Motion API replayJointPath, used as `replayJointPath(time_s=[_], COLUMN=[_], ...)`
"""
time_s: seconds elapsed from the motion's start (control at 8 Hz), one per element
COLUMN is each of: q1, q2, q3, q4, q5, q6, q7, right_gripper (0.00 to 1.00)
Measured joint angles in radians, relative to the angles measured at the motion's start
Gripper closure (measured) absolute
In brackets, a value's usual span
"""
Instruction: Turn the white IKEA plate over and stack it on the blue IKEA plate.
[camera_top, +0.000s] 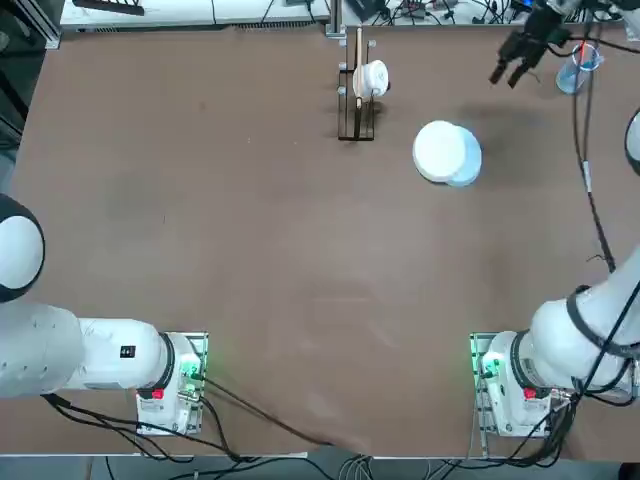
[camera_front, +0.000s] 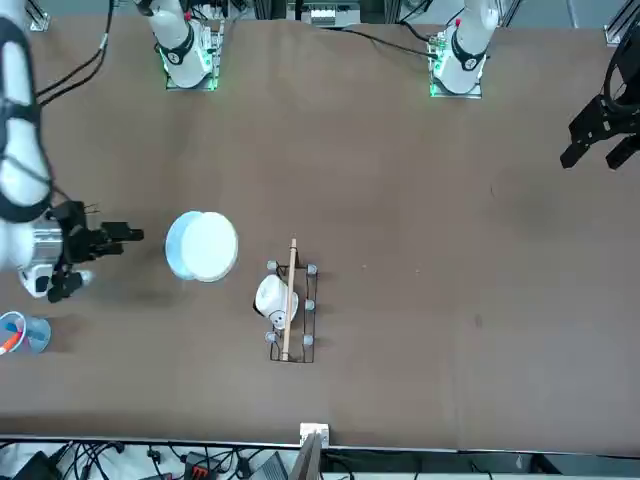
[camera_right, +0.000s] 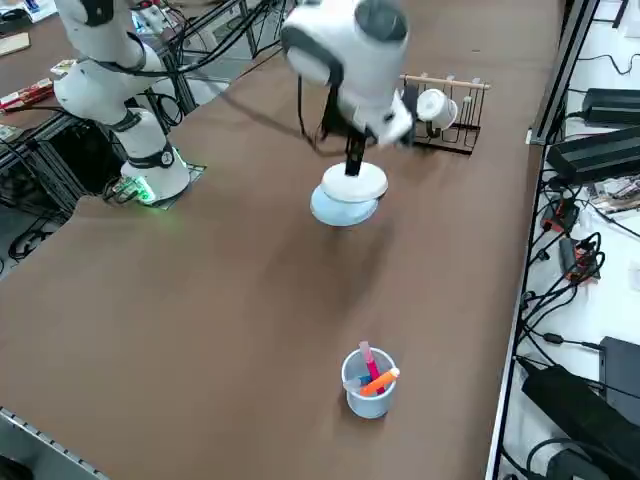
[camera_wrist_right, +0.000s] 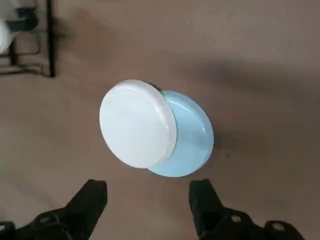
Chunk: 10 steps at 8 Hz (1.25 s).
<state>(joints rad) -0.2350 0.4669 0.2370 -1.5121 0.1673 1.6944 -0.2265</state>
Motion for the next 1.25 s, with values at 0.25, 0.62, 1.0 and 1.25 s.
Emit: replayJointPath(time_s=[0.25, 0.62, 1.0, 1.25], q1=[0.093, 0.171, 0.173, 0.172], q2=[-0.075, -0.098, -0.096, -0.092], q3=[0.000, -0.001, -0.021, -0.039], q4=[-0.164, -0.376, -0.534, -0.580], q5=[-0.082, -0.181, -0.229, -0.236], q6=[0.157, 0.370, 0.582, 0.650], q7=[0.225, 0.443, 0.467, 0.467], right_gripper=[0.00, 0.00, 0.00, 0.00])
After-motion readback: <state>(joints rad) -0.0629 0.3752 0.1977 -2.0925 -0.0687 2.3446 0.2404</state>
